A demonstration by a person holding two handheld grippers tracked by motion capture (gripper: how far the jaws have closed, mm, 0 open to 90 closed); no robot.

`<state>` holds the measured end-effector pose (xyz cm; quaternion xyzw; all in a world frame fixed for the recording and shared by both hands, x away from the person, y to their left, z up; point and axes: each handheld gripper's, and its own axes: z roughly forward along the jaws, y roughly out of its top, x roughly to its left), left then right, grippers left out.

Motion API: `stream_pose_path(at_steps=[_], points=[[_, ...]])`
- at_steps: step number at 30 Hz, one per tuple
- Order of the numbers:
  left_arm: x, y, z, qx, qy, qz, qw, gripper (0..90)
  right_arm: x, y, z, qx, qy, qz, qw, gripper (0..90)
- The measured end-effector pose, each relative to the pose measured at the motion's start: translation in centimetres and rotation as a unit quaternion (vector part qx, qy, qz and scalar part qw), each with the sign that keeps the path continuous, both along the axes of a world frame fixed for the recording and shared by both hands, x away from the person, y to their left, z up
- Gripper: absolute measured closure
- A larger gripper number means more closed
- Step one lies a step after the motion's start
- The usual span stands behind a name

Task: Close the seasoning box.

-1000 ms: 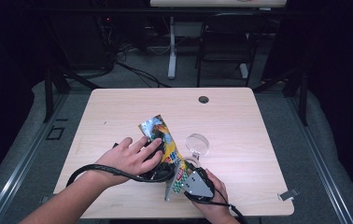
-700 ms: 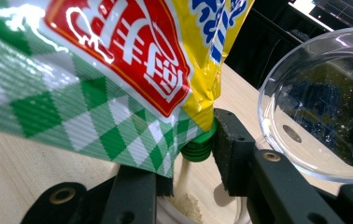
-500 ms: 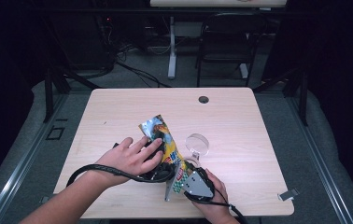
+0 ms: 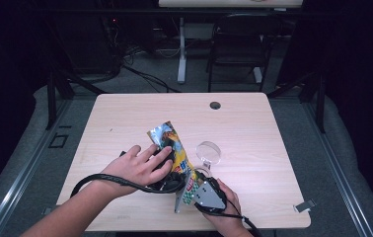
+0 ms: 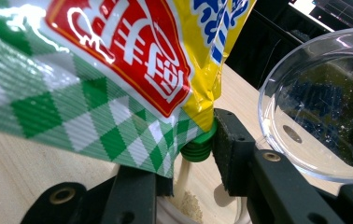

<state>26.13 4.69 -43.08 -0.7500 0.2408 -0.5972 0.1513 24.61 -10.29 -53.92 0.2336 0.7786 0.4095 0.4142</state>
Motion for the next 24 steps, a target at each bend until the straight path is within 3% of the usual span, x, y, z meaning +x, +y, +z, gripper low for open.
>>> stream_pose_path(at_steps=[24], points=[[-0.06,-0.07,0.07,0.003,0.000,-0.001,1.0000,65.0,-0.04,0.03,0.01,0.000,-0.001,0.000,1.0000,70.2]])
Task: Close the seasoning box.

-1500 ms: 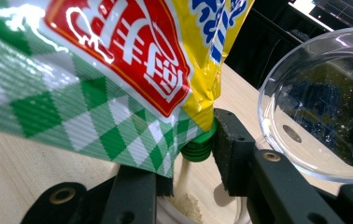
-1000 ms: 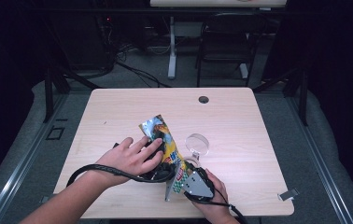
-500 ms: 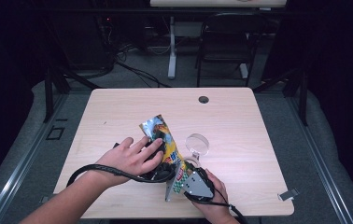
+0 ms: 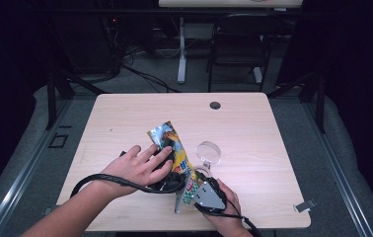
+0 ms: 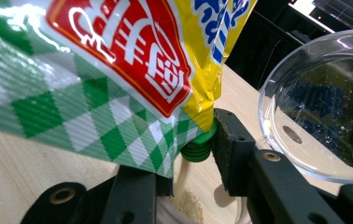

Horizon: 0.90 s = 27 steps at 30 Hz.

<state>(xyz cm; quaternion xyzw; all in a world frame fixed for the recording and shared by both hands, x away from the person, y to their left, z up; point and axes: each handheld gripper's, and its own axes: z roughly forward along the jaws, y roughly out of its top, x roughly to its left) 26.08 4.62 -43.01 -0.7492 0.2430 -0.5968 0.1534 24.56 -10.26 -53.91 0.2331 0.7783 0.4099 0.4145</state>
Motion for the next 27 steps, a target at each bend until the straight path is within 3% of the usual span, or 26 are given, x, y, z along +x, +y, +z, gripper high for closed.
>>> stream_pose_path(at_steps=[27], points=[[-0.11,-0.11,0.02,0.000,-0.002,-0.003,1.0000,65.5,-0.03,-0.04,0.00,0.000,-0.001,0.001,1.0000,70.1]])
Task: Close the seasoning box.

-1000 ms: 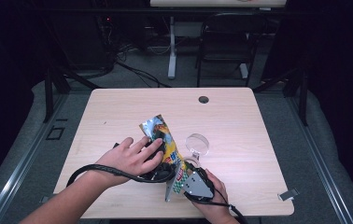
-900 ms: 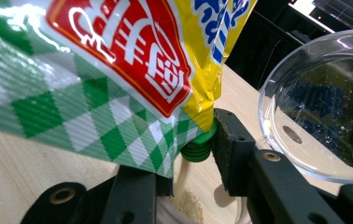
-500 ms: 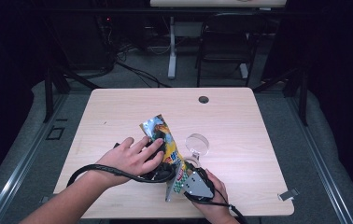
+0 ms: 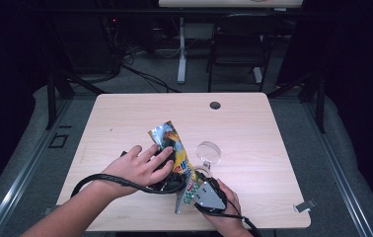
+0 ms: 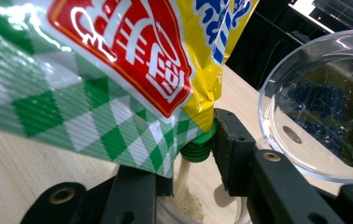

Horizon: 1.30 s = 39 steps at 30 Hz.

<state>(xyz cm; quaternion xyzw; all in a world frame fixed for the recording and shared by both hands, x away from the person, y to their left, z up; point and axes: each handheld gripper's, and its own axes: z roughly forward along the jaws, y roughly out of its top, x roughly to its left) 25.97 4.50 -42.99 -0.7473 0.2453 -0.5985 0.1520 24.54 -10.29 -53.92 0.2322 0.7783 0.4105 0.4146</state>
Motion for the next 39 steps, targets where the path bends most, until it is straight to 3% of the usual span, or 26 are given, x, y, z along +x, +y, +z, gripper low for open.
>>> stream_pose_path(at_steps=[22,28,39], points=[[-0.02,0.00,-0.02,-0.005,0.005,0.001,1.0000,65.6,-0.03,0.03,0.01,-0.001,-0.001,0.000,1.0000,70.1],[-0.14,-0.18,0.16,0.010,-0.003,-0.001,0.9999,65.7,-0.03,0.04,0.01,-0.001,-0.001,0.001,1.0000,70.0],[-0.15,-0.23,0.14,0.010,-0.003,-0.001,0.9999,65.7,-0.04,0.04,0.02,-0.001,0.000,0.002,1.0000,70.0]])
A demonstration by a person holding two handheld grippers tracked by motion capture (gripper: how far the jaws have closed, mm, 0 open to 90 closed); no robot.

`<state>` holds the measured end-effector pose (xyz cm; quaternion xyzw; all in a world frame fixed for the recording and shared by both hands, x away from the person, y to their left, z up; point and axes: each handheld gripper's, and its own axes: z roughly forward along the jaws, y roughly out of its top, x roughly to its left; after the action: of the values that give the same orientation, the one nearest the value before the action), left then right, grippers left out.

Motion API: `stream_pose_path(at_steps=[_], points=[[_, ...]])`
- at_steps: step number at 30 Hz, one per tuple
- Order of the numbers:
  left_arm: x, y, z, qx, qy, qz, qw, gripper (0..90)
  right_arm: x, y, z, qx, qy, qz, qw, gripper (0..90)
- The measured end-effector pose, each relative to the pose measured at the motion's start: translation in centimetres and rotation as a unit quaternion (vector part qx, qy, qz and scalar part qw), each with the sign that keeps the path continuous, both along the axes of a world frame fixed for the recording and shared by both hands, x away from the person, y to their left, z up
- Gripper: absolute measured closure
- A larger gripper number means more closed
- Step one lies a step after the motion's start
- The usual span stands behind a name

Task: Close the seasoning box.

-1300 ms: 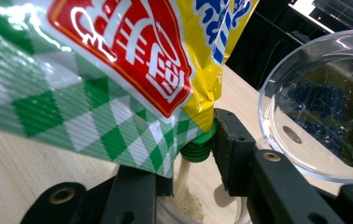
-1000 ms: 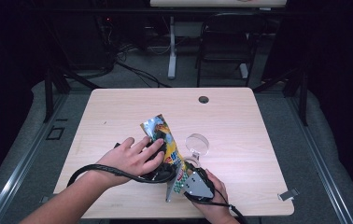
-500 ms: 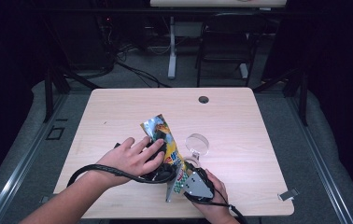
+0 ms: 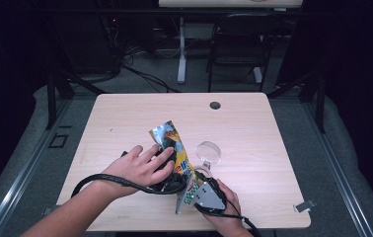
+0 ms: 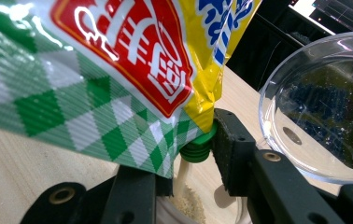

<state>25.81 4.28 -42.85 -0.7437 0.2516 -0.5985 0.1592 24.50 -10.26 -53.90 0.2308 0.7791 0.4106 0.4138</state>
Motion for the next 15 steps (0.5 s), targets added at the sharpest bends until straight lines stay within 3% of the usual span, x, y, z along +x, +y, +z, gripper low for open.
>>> stream_pose_path(at_steps=[6,11,15], points=[[-0.02,0.00,-0.01,0.000,0.001,0.001,1.0000,65.9,-0.01,0.00,0.00,0.000,0.000,0.000,1.0000,70.0],[0.03,0.03,-0.15,-0.014,0.005,-0.004,0.9999,66.0,0.00,-0.01,0.01,-0.001,0.001,0.000,1.0000,70.0],[-0.03,-0.07,-0.06,-0.005,0.001,-0.003,1.0000,66.0,-0.03,-0.02,0.03,-0.002,0.001,-0.001,1.0000,70.0]])
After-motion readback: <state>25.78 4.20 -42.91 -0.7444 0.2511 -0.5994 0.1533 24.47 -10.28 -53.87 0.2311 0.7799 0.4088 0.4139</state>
